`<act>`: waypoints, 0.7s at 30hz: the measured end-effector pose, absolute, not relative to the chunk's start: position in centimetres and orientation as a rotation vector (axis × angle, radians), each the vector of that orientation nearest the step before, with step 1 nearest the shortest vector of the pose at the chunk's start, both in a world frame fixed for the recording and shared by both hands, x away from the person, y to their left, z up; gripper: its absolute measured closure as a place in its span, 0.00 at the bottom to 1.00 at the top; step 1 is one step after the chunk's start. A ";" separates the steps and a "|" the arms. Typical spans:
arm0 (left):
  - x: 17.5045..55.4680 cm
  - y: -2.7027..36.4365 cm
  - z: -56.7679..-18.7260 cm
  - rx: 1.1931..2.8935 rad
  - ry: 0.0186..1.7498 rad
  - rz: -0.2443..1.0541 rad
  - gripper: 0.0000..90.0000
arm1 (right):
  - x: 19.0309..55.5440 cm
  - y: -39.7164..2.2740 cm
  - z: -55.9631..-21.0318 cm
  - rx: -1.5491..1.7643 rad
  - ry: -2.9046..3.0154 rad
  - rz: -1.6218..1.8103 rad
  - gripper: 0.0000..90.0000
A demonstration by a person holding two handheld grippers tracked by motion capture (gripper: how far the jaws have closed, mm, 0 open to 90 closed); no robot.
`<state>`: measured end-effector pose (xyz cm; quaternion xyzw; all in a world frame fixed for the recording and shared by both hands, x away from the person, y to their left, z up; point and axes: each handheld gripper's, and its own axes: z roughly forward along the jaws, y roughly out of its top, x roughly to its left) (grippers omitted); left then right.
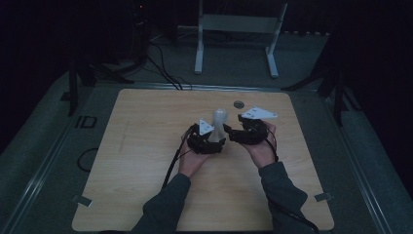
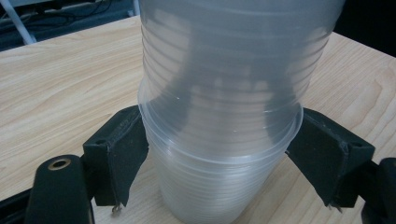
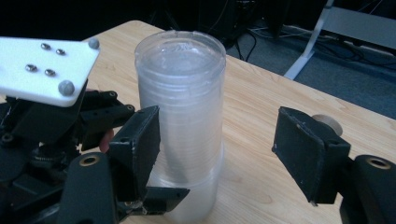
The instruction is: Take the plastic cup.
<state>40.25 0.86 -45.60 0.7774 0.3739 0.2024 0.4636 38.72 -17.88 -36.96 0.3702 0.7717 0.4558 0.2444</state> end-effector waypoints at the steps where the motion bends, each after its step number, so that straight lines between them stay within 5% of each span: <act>1: 40.2 0.8 -45.6 1.912 0.917 0.500 0.23 | 38.8 -17.9 -37.0 1.013 2.108 1.247 0.35; 21: 40.1 0.7 -45.7 1.911 0.917 0.520 0.24 | 40.1 -15.7 -36.9 0.986 2.131 1.324 0.35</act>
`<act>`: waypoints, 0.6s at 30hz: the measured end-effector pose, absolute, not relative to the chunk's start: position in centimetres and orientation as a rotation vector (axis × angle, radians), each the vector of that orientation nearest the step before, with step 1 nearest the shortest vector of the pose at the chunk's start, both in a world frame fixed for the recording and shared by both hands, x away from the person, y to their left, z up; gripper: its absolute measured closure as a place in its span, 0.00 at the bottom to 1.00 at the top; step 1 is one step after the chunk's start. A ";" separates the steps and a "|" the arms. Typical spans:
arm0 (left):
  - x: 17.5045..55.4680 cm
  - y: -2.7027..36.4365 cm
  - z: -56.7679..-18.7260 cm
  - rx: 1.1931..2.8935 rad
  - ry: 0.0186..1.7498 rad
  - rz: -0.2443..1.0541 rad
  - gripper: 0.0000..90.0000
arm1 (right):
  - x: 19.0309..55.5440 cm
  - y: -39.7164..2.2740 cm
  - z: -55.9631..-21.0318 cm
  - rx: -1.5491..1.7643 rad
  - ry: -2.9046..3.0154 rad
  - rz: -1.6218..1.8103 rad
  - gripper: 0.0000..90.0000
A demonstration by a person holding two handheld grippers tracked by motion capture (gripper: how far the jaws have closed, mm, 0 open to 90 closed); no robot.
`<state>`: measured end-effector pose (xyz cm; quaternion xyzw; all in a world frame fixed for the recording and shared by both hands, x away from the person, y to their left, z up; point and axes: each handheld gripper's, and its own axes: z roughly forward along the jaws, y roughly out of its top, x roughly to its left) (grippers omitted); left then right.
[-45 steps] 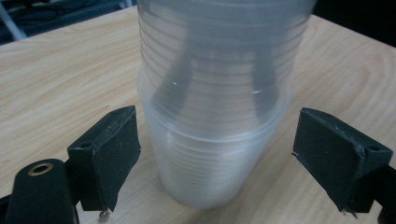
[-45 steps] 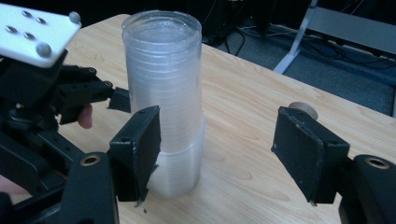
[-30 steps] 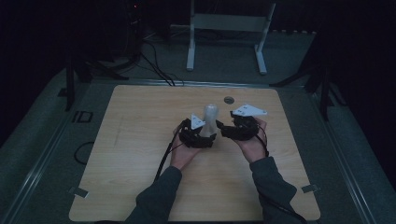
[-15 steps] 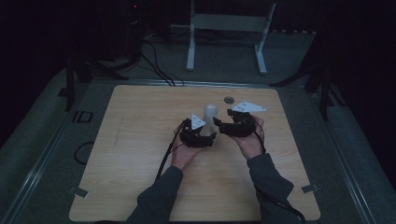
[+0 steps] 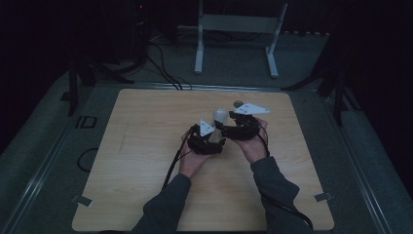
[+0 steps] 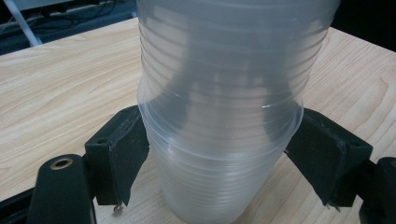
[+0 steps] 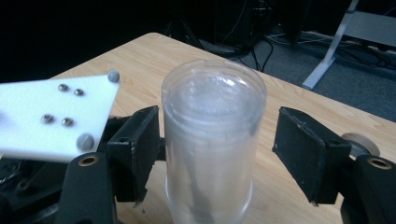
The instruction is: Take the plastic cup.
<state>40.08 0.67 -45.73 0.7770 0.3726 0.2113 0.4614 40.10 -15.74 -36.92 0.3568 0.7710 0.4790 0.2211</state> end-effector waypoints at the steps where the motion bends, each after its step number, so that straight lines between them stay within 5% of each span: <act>1: 40.1 0.7 -45.7 1.912 0.916 0.522 0.24 | 40.3 -15.5 -36.9 0.986 2.129 1.329 0.34; 18: 39.8 0.5 -45.8 1.906 0.900 0.537 0.24 | 41.2 -15.1 -37.1 1.014 2.125 1.364 0.43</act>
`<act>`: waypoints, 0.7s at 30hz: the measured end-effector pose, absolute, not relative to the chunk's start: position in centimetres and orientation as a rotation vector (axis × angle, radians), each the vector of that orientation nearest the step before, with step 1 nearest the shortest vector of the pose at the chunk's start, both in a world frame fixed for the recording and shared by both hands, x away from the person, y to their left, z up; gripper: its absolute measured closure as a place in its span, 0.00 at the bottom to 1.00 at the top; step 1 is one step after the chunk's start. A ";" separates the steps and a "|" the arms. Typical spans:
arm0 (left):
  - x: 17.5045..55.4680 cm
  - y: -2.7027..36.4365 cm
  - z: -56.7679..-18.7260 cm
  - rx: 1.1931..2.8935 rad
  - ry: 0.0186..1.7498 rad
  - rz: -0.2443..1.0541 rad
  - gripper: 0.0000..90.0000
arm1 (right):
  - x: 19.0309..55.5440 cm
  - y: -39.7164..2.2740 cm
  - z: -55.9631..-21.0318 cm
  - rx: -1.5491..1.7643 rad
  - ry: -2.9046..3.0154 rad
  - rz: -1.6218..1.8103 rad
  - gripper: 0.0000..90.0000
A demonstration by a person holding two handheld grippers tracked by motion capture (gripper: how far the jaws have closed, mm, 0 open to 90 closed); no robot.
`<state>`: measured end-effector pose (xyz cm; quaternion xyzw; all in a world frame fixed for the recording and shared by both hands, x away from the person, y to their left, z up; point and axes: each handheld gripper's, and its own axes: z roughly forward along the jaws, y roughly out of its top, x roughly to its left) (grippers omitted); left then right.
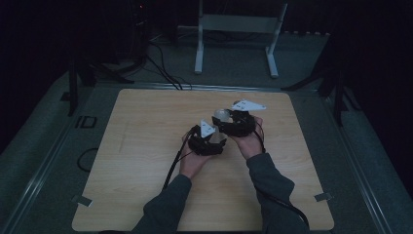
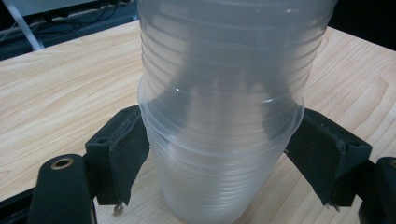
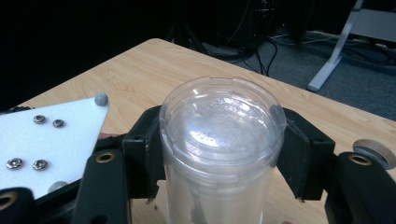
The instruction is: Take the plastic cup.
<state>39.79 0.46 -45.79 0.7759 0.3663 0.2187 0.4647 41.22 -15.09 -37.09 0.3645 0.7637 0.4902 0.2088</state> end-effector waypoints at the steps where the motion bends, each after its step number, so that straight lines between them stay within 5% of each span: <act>1: 39.8 0.5 -45.8 1.905 0.899 0.537 0.24 | 41.2 -15.1 -37.1 1.013 2.125 1.364 0.43; 21: 39.9 0.8 -46.0 1.908 0.910 0.504 0.24 | 40.3 -15.7 -33.9 0.953 2.070 1.437 0.45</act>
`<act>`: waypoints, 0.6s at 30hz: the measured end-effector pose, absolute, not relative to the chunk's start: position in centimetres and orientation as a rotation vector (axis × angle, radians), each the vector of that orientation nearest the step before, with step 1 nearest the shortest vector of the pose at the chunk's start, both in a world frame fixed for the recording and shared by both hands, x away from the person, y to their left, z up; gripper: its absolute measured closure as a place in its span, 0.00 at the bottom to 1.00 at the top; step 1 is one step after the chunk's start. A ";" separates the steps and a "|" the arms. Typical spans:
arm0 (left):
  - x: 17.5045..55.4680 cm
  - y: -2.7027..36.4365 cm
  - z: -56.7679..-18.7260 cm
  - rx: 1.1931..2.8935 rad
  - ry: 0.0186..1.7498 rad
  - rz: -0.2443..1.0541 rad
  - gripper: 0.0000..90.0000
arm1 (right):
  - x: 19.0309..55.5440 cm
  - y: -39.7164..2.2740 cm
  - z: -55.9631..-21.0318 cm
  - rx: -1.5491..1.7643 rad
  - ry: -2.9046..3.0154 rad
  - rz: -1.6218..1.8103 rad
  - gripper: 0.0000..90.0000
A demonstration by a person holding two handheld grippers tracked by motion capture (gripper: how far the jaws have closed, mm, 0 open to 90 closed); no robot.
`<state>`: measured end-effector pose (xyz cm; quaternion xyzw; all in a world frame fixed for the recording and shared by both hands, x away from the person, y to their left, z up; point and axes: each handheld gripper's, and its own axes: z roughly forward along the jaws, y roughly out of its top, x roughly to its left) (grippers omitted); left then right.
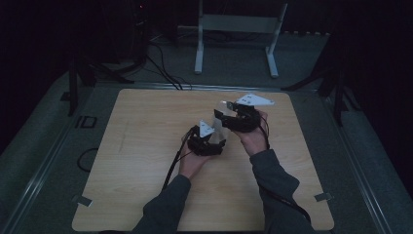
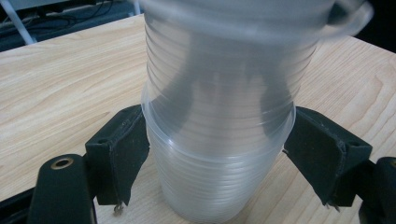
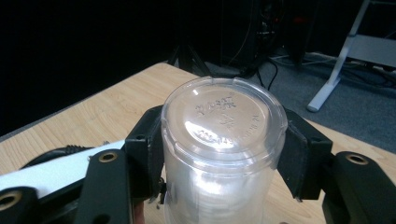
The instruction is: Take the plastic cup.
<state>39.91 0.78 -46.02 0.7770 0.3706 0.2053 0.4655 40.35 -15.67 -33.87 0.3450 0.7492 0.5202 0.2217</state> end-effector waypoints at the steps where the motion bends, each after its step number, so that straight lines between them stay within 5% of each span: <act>1: 39.9 0.8 -46.0 1.907 0.912 0.500 0.24 | 40.3 -15.7 -33.7 0.950 2.068 1.438 0.45; 18: 39.4 1.4 -45.3 1.890 0.908 0.486 0.21 | 39.6 -15.9 -31.5 0.917 2.025 1.476 0.45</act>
